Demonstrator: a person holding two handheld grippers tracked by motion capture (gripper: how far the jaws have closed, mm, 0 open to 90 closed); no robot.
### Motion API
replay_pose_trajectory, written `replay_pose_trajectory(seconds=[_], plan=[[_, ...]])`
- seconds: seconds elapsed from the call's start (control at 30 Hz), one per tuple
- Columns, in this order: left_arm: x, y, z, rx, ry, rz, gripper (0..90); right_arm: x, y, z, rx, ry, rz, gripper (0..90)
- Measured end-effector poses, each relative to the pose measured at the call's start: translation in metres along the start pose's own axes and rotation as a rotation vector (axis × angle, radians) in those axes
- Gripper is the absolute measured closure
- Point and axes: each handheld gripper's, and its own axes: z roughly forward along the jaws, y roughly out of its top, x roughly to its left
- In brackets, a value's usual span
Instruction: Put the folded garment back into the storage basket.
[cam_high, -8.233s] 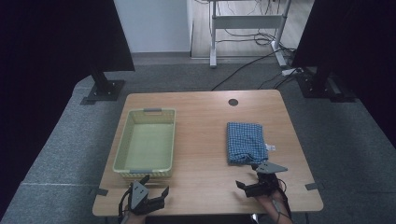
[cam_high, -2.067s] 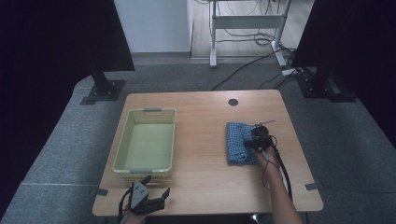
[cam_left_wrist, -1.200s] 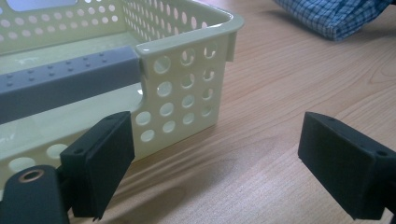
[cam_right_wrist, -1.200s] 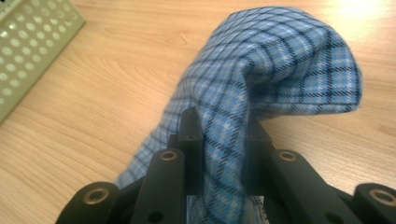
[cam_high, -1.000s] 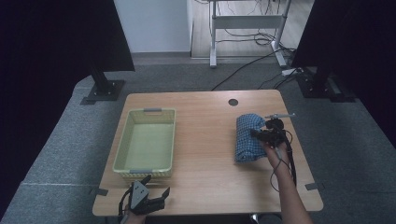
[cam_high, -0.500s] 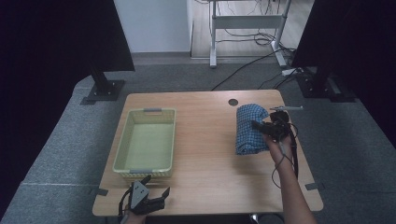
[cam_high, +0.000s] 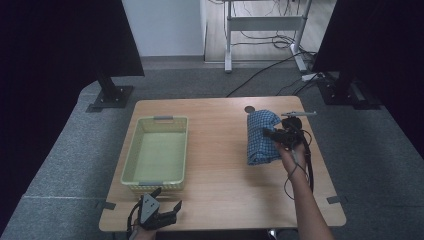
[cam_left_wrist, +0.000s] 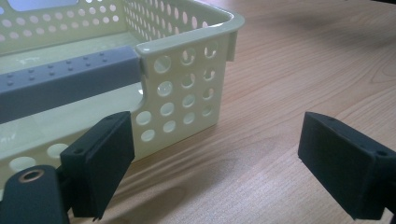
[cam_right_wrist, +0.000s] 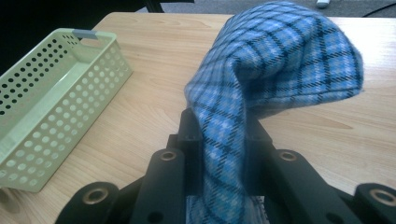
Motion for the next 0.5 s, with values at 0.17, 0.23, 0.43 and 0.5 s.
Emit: replay_pose_trajectory(seconds=[0.17, 0.23, 0.43, 0.5], plan=[[0.0, 0.0, 0.0, 0.001, -0.001, -0.003, 10.9, 0.009, 0.003, 0.007, 0.004, 0.016, -0.01, 74.7], [0.0, 0.0, 0.0, 0.001, -0.003, -0.002, 11.0, 0.017, 0.006, 0.012, 0.002, 0.025, -0.015, 74.7], [0.0, 0.0, 0.0, 0.0, -0.002, -0.002, 10.9, 0.031, 0.013, 0.02, 0.003, 0.043, -0.026, 74.7], [0.0, 0.0, 0.0, 0.001, -0.002, -0.002, 11.0, 0.036, 0.015, 0.023, 0.001, 0.054, -0.03, 74.7]])
